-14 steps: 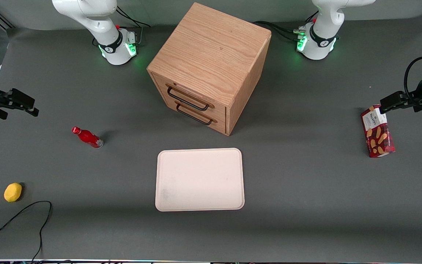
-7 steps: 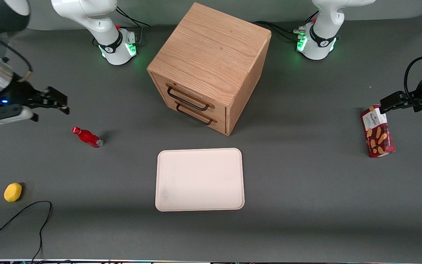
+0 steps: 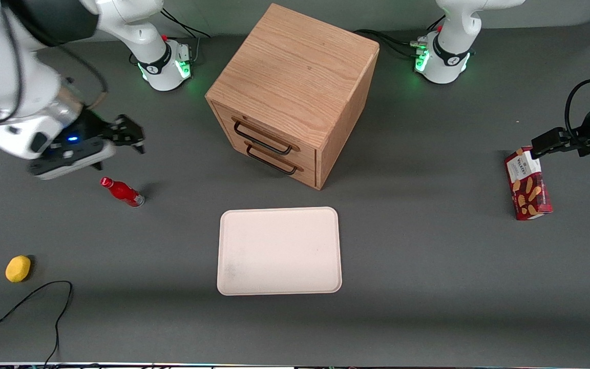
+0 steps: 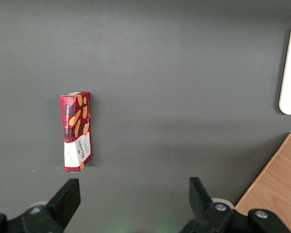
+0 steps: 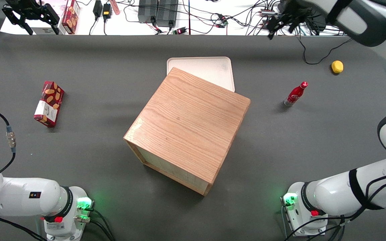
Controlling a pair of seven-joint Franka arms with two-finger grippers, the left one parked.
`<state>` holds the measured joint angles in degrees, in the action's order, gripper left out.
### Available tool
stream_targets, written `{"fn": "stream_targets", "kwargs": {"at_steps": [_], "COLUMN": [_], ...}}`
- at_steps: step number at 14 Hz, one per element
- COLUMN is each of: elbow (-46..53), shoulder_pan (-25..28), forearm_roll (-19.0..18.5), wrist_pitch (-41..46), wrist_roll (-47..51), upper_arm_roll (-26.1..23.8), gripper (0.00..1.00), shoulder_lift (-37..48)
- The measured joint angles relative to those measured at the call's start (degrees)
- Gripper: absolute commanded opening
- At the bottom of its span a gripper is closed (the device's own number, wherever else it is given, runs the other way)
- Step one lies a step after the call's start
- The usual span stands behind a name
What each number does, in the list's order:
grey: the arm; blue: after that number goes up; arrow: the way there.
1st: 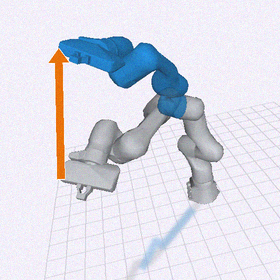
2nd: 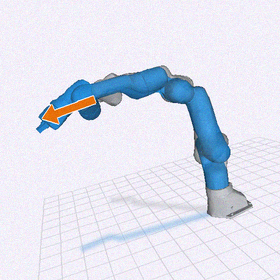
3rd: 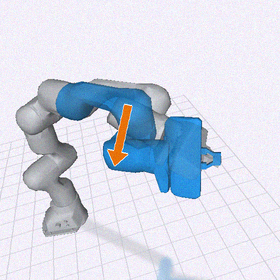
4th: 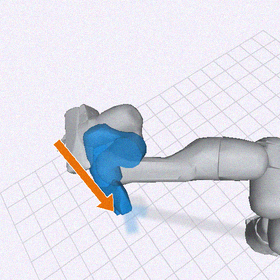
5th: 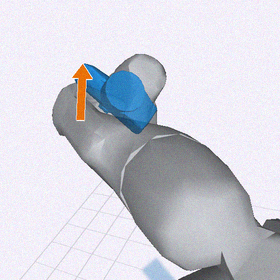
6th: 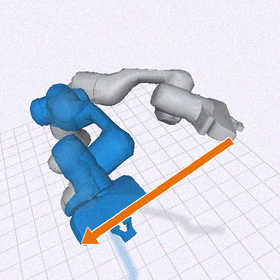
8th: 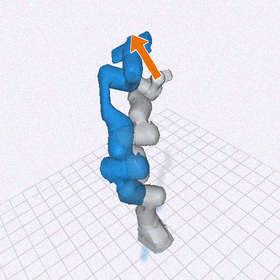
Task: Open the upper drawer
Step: 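Move the right gripper toward the cabinet's upper drawer handle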
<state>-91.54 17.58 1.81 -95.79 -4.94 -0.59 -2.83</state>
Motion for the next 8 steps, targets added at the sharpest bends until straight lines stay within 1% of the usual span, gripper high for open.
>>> {"fn": "stream_targets", "kwargs": {"at_steps": [8], "elbow": [0.02], "shoulder_pan": [10.92], "forearm_roll": [-0.01], "wrist_pitch": [-2.31], "wrist_roll": [0.00], "upper_arm_roll": [0.12], "gripper": [1.00], "shoulder_lift": [-3.83]}}
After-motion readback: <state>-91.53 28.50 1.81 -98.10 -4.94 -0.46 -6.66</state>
